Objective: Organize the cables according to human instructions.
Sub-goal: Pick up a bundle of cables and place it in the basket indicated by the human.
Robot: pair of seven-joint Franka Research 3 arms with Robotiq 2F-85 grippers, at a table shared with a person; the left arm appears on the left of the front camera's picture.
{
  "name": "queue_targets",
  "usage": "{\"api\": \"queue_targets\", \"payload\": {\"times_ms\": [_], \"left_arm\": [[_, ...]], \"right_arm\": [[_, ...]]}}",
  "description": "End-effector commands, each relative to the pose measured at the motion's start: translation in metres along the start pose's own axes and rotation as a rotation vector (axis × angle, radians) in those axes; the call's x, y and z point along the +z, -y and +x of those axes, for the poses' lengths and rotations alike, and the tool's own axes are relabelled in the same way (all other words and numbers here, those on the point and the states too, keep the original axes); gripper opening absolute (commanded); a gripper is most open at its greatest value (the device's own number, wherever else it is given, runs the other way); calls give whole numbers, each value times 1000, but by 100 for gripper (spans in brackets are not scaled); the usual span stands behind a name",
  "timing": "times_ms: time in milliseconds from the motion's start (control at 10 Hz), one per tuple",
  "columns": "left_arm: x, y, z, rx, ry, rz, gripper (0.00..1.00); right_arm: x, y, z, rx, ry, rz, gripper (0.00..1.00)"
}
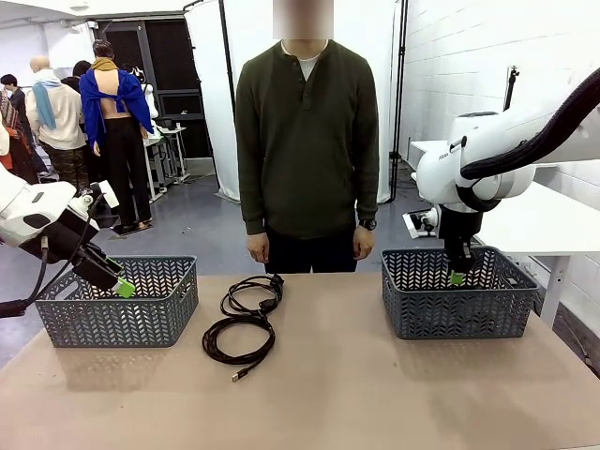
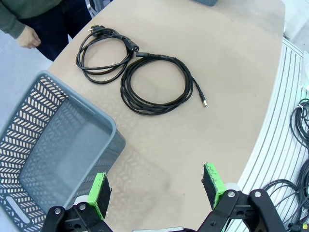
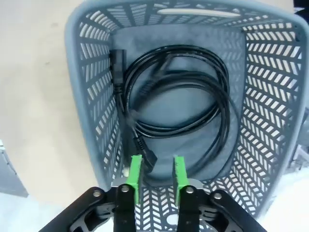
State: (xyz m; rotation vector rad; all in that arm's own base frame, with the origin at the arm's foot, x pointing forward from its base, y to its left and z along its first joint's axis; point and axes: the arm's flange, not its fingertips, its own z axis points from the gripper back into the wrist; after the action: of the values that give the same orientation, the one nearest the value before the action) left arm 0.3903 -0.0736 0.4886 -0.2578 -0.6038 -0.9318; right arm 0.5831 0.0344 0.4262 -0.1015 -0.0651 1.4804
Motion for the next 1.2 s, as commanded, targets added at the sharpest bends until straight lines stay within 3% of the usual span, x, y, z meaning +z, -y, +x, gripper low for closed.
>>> {"api": "queue_targets", "payload": {"times_ms": [0,100,200,900,1100], "left_arm": [[0,-3,-2,-11,13,-18,100],[0,-3,-2,-11,13,-18,100],[0,-3,-2,-11,13,-18,100],[0,-3,-2,-11,13,-18,100],[0,-3,-2,-11,13,-18,100]], "right_arm": [[-1,2,-4,36,39,-9,78],[2,2,-4,33,45,-12,97],[3,4,-4,22,52,-13,100],[9,3,-11,-7,61,-6,100],[4,1,-6,-16,21,11,100]]}}
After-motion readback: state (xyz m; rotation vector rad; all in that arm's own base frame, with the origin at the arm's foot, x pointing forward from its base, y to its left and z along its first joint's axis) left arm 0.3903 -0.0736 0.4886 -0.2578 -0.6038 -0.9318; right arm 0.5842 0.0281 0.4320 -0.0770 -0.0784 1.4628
